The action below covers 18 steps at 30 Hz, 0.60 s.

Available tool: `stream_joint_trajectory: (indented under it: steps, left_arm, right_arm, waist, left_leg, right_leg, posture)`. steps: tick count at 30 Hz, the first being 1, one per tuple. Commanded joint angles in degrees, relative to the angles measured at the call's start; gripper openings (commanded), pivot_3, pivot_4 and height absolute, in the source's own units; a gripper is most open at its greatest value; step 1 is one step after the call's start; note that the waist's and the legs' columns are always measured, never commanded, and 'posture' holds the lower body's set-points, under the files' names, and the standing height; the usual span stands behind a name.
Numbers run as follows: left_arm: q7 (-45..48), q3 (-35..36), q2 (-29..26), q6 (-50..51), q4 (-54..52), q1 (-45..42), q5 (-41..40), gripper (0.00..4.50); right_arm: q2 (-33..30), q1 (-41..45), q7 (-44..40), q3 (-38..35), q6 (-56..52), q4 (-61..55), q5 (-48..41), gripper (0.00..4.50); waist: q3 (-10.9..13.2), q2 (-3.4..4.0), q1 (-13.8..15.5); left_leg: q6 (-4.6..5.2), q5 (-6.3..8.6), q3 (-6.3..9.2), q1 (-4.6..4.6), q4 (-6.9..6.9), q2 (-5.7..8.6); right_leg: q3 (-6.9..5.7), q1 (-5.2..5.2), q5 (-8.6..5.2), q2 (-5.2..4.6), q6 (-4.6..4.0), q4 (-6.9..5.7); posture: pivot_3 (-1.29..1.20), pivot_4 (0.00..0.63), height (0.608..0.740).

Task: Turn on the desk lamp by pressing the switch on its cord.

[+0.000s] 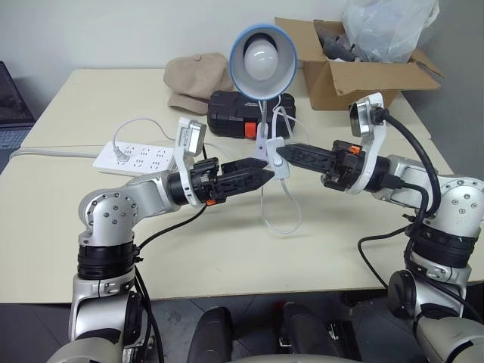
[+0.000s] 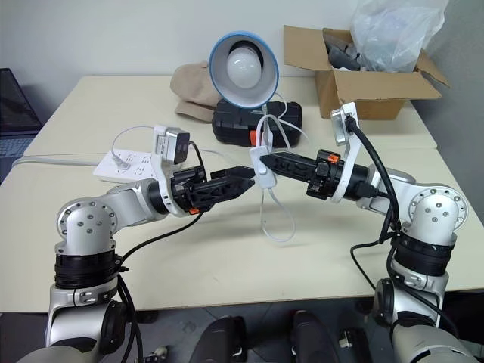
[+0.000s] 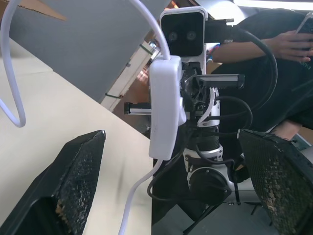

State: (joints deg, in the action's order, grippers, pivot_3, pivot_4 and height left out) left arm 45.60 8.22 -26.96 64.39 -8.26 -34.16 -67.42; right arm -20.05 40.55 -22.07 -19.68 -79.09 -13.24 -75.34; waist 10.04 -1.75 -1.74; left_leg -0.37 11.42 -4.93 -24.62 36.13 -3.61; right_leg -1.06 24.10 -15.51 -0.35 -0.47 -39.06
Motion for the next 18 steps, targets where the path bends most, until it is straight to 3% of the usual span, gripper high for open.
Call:
stream_joint_trajectory:
  steps: [1,17,18]
  left_arm:
    - [0.7,0.2,-0.1,-1.0,-0.5,-0.7,0.0,4.5]
    - [1.2,-0.4,0.6,-1.0,-0.4,-1.3,-0.1,4.5]
    - [1.2,-0.4,0.6,-1.0,-0.3,-1.3,-0.1,4.33]
  right_arm:
    - [-1.1,0.5,1.1,0.6,1.7,-1.5,-3.7,0.37]
    - [-3.7,0.2,4.2,5.1,5.8,-1.1,-9.2,0.37]
    - [-3.9,0.2,4.3,5.3,6.0,-1.1,-9.4,0.37]
  waist:
    - [0.0,0.0,0.0]
    - [0.0,0.0,0.0]
    - [0.0,0.0,0.0]
  left_leg:
    - [0.0,0.0,0.0,0.0,0.0,0.0]
    - [0.0,0.0,0.0,0.0,0.0,0.0]
    - [0.0,0.0,0.0,0.0,0.0,0.0]
  right_leg:
    - [0.0,0.0,0.0,0.0,0.0,0.0]
    - [0.01,0.0,0.0,0.0,0.0,0.01]
    - [0.01,0.0,0.0,0.0,0.0,0.01]
  posture:
    - [0.0,0.15,0.74]
    - [0.0,0.15,0.74]
    - [0.0,0.15,0.74]
